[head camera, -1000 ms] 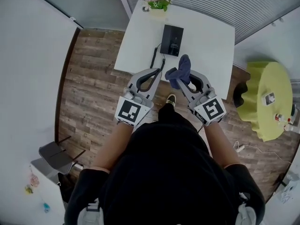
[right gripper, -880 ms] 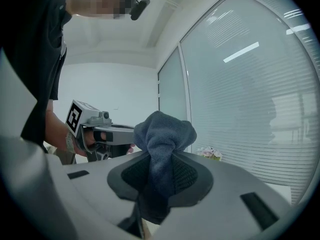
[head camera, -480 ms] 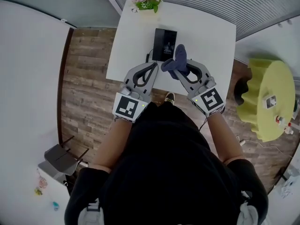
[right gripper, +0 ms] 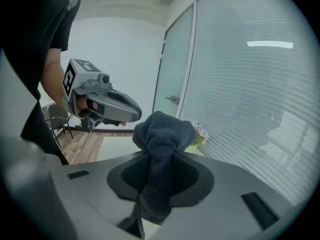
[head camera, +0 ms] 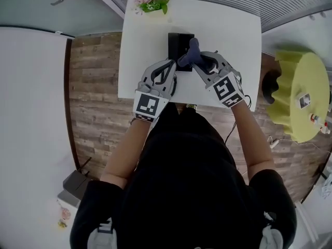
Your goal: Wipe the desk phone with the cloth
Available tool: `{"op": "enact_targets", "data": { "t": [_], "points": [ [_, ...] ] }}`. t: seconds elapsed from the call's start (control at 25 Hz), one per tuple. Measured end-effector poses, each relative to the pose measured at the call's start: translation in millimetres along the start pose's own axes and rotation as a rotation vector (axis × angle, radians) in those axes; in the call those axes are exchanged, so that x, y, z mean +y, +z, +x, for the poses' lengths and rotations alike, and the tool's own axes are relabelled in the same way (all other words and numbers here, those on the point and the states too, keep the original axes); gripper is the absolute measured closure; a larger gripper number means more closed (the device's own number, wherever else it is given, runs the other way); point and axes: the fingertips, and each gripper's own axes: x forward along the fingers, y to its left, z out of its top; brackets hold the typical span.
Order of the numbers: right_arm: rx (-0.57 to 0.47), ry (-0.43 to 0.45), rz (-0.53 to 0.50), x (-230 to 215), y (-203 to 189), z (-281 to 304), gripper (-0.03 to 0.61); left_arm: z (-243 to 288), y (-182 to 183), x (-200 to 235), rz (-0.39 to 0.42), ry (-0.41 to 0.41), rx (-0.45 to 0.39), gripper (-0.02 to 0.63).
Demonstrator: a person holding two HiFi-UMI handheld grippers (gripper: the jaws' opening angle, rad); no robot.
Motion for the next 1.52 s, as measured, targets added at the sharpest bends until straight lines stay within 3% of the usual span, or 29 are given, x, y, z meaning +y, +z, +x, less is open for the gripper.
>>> {"op": "enact_targets", "data": {
  "t": [0.48, 0.8, 1.08, 1.52],
  "points": [
    [0.27, 0.025, -0.249, -32, -66, 90, 0.474, 66, -46, 46, -0.055, -0.034, 0.055, 0.606],
    [0.361, 0.06, -0.415, -44, -84, 126, 0.474, 82, -63, 64, -0.078, -0.019, 0.085, 0.606],
    [0.417, 0.041, -0.465, -56, -104, 148, 0.474, 81, -75, 68, -0.101, -0.025, 0.104, 0.606],
    [0.429, 0.075, -0.469, -35, -114, 145, 0.474, 79, -86, 67, -0.119, -0.013, 0.111, 0.606]
  ]
}}
